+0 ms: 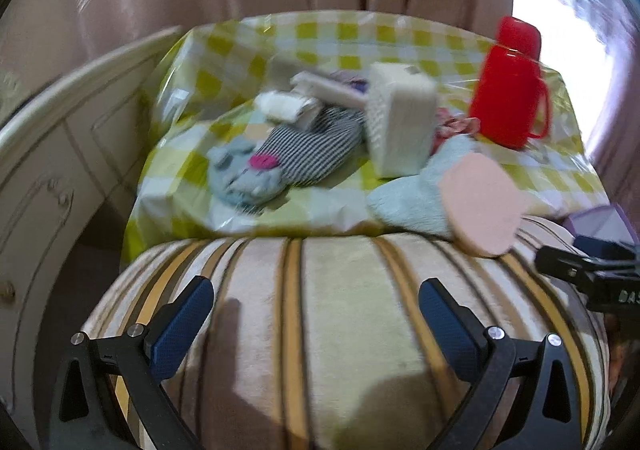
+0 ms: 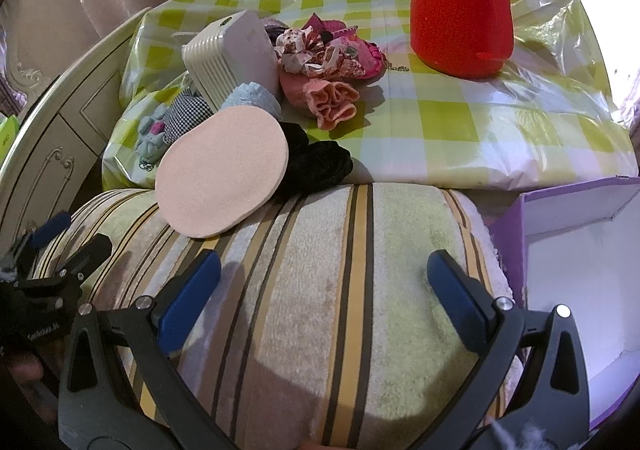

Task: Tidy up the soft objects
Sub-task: 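Grasp the pink round felt pad with the left tool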

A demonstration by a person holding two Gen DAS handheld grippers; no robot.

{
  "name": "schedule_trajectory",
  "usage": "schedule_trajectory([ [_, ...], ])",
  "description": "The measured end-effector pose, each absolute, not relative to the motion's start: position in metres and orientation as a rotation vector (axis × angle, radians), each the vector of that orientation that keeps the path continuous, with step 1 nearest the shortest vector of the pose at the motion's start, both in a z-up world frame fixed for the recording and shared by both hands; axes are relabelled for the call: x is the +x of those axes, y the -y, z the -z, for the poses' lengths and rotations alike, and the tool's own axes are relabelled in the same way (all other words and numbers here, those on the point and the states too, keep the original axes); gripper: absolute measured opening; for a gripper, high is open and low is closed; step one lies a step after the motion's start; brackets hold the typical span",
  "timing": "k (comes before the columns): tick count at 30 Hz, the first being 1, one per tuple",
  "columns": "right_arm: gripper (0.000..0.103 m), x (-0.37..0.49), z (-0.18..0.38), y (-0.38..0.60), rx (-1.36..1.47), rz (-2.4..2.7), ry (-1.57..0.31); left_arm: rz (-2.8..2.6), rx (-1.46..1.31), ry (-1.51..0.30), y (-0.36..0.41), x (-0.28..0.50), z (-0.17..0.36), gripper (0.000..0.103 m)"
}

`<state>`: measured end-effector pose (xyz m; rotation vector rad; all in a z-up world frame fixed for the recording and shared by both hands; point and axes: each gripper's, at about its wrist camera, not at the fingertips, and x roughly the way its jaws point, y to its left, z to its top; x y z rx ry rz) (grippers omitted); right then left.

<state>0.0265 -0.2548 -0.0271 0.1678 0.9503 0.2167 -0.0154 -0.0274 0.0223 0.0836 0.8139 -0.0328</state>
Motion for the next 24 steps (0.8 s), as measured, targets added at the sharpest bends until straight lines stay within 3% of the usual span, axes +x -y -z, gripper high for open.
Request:
schedule_trajectory([
  [8, 0.103, 0.017, 0.021, 0.258, 0.155, -0.238, -0.938, 0.217, 0.194, -0.77, 0.077, -0.008, -0.036, 0.103],
  [24, 0.103, 0.0, 0.015, 0.319, 0.13, -0.139, -0.94, 0.353, 0.488, -0.886, 0.145, 0.047, -0.013, 0.103],
])
